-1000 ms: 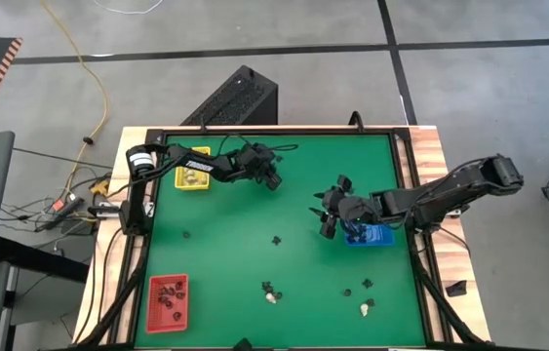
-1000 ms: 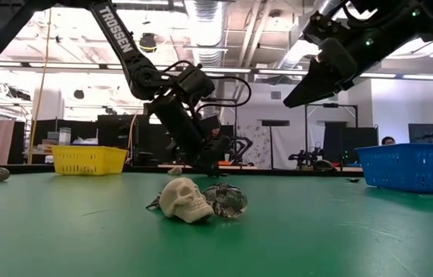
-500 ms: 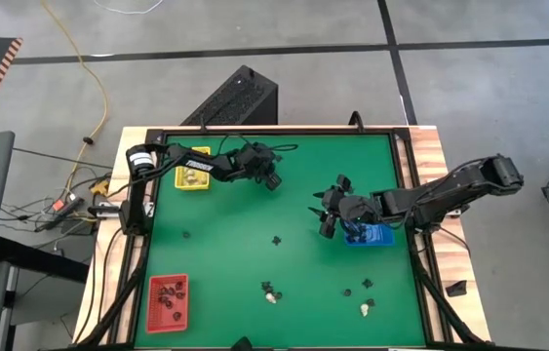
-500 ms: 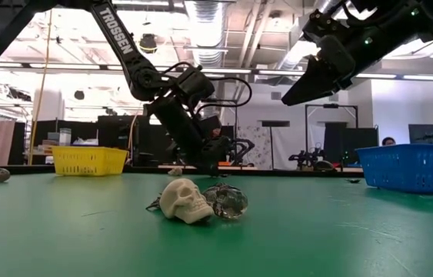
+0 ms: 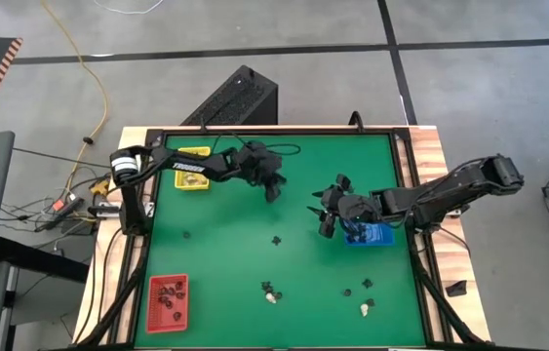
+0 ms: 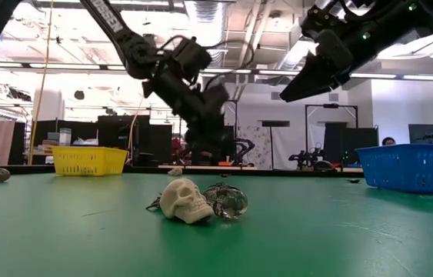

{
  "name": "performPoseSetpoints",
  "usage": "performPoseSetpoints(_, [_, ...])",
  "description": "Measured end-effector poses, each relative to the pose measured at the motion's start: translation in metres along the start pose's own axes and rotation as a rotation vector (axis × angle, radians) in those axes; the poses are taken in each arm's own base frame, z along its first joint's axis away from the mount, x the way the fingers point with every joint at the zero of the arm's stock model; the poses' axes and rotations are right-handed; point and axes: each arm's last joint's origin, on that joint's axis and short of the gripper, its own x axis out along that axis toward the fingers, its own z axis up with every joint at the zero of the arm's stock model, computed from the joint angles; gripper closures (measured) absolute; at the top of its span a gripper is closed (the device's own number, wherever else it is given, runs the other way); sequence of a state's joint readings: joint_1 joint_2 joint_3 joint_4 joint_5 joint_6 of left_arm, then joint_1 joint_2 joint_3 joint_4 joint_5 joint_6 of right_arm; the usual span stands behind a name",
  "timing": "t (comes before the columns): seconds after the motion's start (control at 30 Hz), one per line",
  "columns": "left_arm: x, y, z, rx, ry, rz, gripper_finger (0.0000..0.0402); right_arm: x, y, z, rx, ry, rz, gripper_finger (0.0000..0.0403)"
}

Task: Sort Halloween decoration
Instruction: Put the black spider toy into the blue bin

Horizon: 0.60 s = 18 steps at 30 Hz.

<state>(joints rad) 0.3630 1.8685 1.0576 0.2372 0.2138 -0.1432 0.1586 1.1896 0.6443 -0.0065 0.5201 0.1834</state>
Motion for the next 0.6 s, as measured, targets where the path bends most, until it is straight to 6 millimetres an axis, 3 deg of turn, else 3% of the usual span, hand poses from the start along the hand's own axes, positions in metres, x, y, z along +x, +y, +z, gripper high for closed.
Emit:
performPoseSetpoints(0.17, [0.001, -0.046, 0.004, 0.013, -0.036, -0.294, 0.0381, -0.006, 0.004, 0.007, -0.009, 0.052, 0.010, 0.0178])
performPoseSetpoints(0.37, [0.016, -0.111, -0.002, 0.108, -0.218, -0.349, 0.0381, -0.023, 0.014, 0.026, 0.013, 0.102, 0.020, 0.0178])
performPoseSetpoints(0.47, [0.027, -0.131, 0.002, 0.148, -0.277, -0.319, 0.0381, -0.041, 0.018, 0.036, -0.006, 0.081, -0.023, 0.0178])
performPoseSetpoints(0.6, [0.058, -0.151, 0.014, 0.187, -0.310, -0.363, 0.0381, -0.074, 0.017, 0.047, -0.003, 0.015, -0.047, 0.0178])
